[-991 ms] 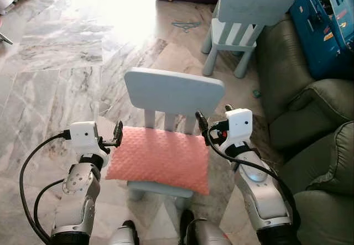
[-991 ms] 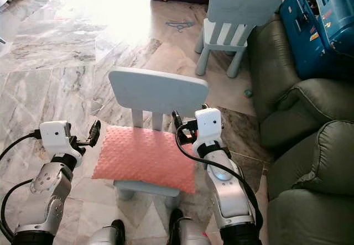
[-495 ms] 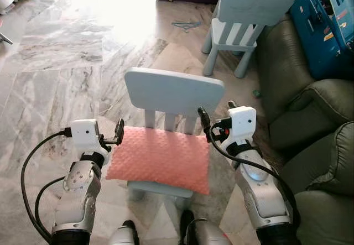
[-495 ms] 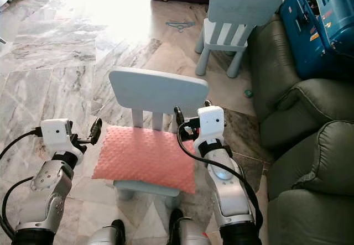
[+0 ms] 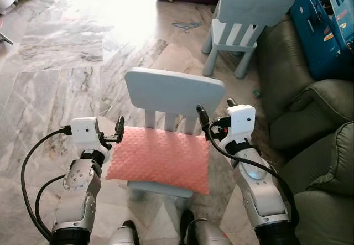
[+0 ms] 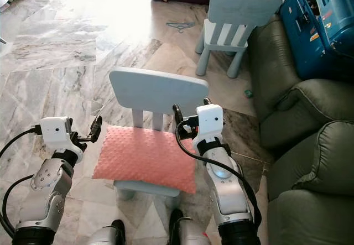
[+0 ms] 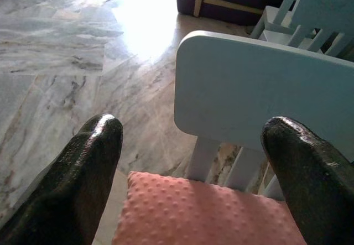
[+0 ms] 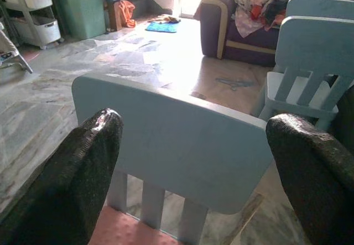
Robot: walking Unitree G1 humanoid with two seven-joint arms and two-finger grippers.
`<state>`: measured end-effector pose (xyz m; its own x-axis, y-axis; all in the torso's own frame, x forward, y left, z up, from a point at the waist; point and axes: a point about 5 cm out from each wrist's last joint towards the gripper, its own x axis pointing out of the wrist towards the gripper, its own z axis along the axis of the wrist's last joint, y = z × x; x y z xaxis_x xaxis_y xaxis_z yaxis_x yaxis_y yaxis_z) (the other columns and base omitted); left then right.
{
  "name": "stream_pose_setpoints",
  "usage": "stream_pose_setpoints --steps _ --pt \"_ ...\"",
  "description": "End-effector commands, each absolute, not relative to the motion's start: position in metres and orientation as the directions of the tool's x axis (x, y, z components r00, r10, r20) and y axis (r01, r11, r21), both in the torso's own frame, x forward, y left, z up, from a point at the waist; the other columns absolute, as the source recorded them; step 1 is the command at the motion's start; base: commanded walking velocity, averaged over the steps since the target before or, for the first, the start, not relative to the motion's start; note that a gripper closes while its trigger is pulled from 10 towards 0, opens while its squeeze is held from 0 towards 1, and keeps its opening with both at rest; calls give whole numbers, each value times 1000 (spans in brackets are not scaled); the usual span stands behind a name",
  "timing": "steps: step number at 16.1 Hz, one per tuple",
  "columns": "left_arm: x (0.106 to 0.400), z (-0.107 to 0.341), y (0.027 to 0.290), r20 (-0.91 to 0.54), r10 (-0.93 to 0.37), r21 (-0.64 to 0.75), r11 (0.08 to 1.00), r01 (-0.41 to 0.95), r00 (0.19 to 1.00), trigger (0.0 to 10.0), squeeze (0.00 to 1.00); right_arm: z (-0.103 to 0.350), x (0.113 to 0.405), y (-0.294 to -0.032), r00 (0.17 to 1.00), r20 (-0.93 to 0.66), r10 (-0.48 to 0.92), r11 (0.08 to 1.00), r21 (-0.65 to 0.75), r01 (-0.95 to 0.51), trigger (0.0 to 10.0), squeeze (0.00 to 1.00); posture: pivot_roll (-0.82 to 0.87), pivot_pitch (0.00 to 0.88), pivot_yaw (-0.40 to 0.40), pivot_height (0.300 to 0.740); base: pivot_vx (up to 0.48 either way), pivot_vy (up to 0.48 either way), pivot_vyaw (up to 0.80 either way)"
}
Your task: Move the pillow to the sofa
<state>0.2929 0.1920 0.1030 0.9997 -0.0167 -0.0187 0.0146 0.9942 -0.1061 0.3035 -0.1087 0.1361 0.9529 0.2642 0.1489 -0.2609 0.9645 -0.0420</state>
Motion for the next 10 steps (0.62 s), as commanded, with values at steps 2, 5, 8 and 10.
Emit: stream_pose_setpoints --steps 2,5,8,10 --pt "291 99 194 -26 -26 -111 994 23 999 10000 0 133 303 -107 953 143 266 964 -41 -262 10000 0 17 245 -36 740 441 0 0" --pt "290 99 194 -32 -26 -104 994 22 999 10000 0 133 303 -107 953 144 268 963 -40 -265 10000 0 18 245 -33 740 442 0 0" --pt "291 97 194 -49 -15 -107 994 10 999 10000 0 134 303 -105 949 147 279 960 -48 -275 10000 0 17 245 -33 740 337 0 0" --pt "291 96 195 -52 -4 -100 995 -1 999 10000 0 133 302 -105 949 144 279 960 -46 -275 10000 0 15 247 -34 740 0 0 0"
